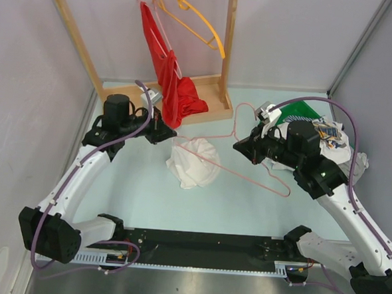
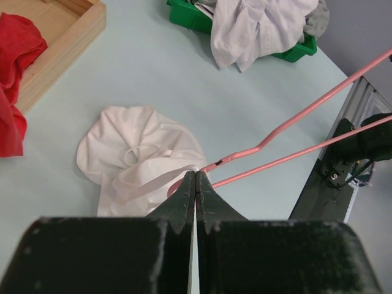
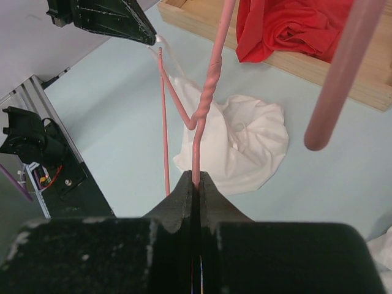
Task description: Place the tank top on the hanger
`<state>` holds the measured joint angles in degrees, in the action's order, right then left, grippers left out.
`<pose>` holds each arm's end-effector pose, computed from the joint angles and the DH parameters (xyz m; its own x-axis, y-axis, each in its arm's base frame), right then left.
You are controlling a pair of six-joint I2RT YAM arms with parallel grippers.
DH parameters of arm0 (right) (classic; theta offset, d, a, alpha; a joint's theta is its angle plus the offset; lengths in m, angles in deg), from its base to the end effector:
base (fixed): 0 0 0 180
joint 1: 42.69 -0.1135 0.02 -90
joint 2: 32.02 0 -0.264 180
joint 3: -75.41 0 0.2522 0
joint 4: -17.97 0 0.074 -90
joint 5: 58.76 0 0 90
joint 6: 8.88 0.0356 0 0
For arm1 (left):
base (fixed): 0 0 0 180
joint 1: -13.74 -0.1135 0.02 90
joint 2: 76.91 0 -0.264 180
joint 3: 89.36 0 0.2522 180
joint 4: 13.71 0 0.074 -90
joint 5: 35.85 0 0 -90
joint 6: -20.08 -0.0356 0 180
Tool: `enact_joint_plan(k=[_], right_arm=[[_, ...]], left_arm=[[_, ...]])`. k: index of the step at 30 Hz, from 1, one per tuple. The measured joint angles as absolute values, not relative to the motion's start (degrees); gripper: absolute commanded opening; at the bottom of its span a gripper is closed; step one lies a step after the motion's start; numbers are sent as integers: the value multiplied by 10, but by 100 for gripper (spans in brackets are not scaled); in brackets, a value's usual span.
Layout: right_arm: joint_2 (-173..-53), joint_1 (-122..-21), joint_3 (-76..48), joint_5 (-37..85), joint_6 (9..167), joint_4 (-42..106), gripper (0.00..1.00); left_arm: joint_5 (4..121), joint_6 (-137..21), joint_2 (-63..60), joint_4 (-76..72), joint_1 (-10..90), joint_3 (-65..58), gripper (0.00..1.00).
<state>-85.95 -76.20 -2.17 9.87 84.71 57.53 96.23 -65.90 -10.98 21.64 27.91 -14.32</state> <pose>0.1585 0.1205 0.3987 -0.2786 -0.1145 -0.9536 -0.7904 0.5913 0.1599 0.2379 -0.0847 0.3501 -0.4812 0.0678 -0.8740 0.7326 0.5787 -0.3585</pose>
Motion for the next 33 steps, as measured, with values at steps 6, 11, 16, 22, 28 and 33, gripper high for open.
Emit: enact_joint_plan(k=[6,11,16,22,28,33], right_arm=[[-872,-763,-22,106,839,573,0],[-873,-764,-17,108,836,555,0],[-873,-764,8,107,841,524,0],[-873,-764,28,94,850,495,0],[-873,-765,28,81,857,469,0],[-873,-766,28,69,863,458,0]], left_arm=[[998,-659,-97,217,279,-143,0],[1032,-654,-96,215,279,-143,0],[1066,-638,-95,194,279,-148,0],[1098,-610,-95,155,280,-164,0],[1111,-596,-94,139,282,-167,0],[1114,-593,-94,132,286,-167,35]])
